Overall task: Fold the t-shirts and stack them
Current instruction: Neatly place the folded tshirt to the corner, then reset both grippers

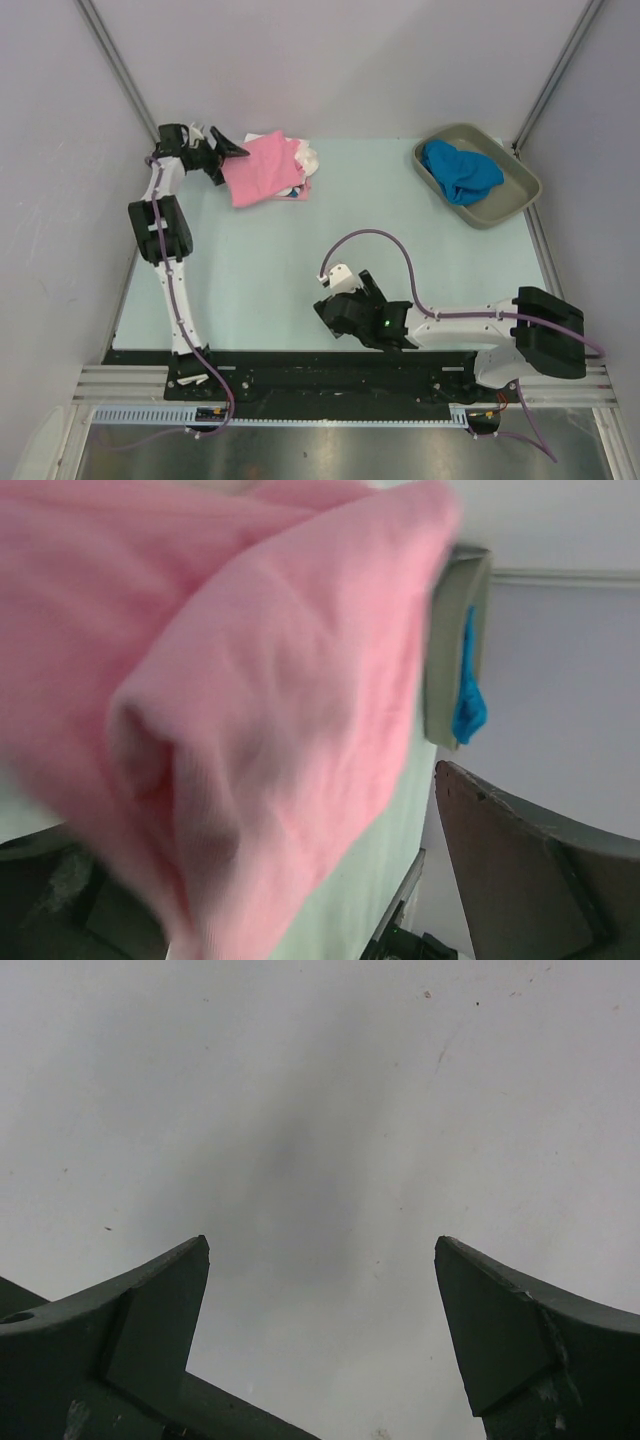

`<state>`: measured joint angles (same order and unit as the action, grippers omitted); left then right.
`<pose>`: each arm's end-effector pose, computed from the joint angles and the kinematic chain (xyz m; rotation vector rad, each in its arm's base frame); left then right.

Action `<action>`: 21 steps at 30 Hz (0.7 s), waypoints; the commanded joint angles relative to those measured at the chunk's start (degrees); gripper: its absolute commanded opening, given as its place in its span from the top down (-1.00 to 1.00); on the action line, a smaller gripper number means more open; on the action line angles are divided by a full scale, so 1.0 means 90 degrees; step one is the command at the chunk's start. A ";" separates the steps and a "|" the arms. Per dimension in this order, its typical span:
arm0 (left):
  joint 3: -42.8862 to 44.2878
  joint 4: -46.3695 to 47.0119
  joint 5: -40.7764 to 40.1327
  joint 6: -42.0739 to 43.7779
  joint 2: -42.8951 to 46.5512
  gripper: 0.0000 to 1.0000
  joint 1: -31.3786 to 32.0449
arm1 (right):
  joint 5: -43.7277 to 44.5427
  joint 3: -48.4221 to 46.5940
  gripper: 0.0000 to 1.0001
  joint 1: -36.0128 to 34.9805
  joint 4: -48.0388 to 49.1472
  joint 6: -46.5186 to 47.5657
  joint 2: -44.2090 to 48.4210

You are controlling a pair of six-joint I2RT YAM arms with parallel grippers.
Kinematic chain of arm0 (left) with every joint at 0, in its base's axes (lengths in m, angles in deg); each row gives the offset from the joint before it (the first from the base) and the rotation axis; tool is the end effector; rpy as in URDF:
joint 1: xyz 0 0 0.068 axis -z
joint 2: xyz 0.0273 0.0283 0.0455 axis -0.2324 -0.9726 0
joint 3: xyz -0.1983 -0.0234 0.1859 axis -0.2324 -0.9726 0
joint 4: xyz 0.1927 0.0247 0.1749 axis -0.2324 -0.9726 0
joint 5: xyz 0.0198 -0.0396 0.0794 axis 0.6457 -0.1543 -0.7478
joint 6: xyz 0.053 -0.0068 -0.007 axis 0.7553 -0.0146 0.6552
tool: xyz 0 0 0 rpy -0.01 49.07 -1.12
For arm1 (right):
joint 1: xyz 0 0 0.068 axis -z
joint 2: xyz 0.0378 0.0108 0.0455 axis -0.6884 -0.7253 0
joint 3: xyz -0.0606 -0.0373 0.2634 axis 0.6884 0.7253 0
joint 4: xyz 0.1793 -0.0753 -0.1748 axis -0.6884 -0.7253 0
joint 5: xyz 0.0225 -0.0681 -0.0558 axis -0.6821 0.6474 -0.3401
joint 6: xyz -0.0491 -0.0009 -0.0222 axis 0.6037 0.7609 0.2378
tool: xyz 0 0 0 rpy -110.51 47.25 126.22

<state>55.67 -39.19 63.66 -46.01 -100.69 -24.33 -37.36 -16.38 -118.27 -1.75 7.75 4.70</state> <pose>0.5546 0.0772 0.1942 -0.4600 2.2264 -1.3348 0.0940 0.2617 0.1978 -0.7607 2.0948 0.0726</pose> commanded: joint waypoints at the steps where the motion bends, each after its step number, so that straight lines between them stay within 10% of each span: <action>1: -0.0562 -0.0822 -0.0746 0.0867 0.0319 -1.00 -0.0488 | 0.0123 -0.0473 -0.99 -0.0033 -0.0018 -0.0036 -0.0173; 11: -0.2115 -0.1634 -0.3091 0.1122 0.1666 -0.99 -0.0811 | 0.0280 -0.0660 -0.99 -0.0043 -0.0341 -0.0211 -0.0008; 21: -0.6401 0.1021 -0.1900 -0.0351 0.4826 -0.99 -0.0451 | -0.1348 -0.1176 -1.00 0.1732 -0.0059 -0.0075 0.0266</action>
<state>7.72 -40.98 42.91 -42.21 -71.75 -31.37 -41.60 -21.73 -111.25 -4.66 6.38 4.90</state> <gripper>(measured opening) 0.996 0.994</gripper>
